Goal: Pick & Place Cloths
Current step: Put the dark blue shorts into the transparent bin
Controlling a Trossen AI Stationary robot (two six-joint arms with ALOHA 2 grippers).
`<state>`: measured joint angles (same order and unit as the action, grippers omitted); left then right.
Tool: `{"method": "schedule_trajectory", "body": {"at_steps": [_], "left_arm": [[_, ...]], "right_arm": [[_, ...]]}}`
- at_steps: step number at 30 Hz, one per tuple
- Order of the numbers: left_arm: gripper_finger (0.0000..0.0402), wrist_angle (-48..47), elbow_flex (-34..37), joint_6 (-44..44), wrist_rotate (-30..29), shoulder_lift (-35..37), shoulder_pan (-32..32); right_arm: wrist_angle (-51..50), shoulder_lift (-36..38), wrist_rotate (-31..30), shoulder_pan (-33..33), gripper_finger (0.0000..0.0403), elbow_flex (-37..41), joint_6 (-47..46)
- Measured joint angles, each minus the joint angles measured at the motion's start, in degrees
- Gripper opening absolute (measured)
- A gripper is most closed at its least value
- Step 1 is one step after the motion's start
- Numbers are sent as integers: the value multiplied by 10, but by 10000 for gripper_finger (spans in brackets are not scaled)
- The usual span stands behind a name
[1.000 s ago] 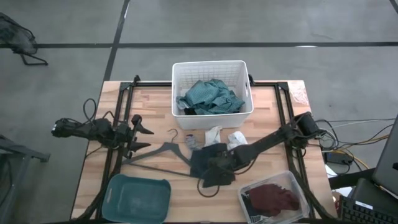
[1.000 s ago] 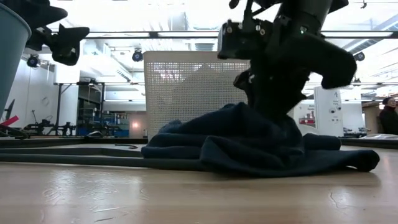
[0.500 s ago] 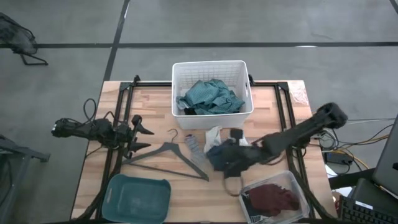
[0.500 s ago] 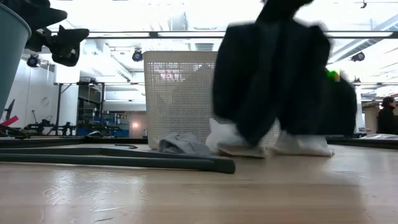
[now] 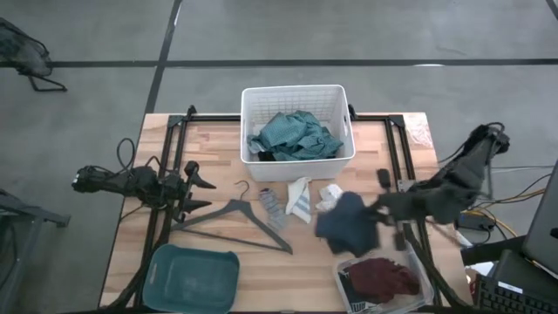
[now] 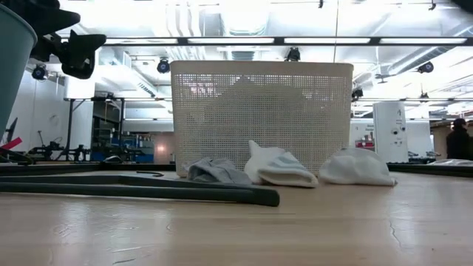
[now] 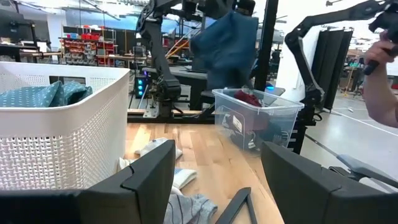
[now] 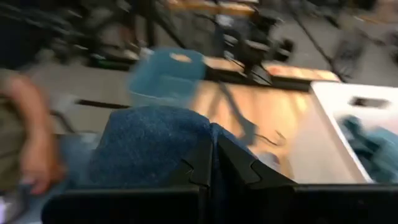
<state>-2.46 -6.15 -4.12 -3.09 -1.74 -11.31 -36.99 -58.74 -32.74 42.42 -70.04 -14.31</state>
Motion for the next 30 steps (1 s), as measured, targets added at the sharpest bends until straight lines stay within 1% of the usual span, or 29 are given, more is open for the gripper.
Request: {"method": "schedule_trajectory", "body": {"at_steps": [4,7,8,10,12,15,18,21,24,30], "left_arm": [[243,0,0,0,0,0,0],[243,0,0,0,0,0,0],[243,0,0,0,0,0,0],[243,0,0,0,0,0,0],[243,0,0,0,0,0,0],[243,0,0,0,0,0,0],[243,0,0,0,0,0,0],[243,0,0,0,0,0,1],[243,-1,0,0,0,0,0],[243,-2,0,0,0,0,0]], "right_arm": [[1,30,9,75,8,0,-1],[-1,29,37,126,8,1,-11],[-1,24,38,141,8,1,-15],[0,8,18,166,8,3,-27],[-12,-14,6,183,8,7,-63],[-60,-55,-8,189,8,9,-161],[-138,-103,-26,189,8,10,-288],[-199,-153,-22,188,8,12,-395],[-186,-195,2,192,8,18,-429],[-89,-259,73,195,8,26,-418]]}}
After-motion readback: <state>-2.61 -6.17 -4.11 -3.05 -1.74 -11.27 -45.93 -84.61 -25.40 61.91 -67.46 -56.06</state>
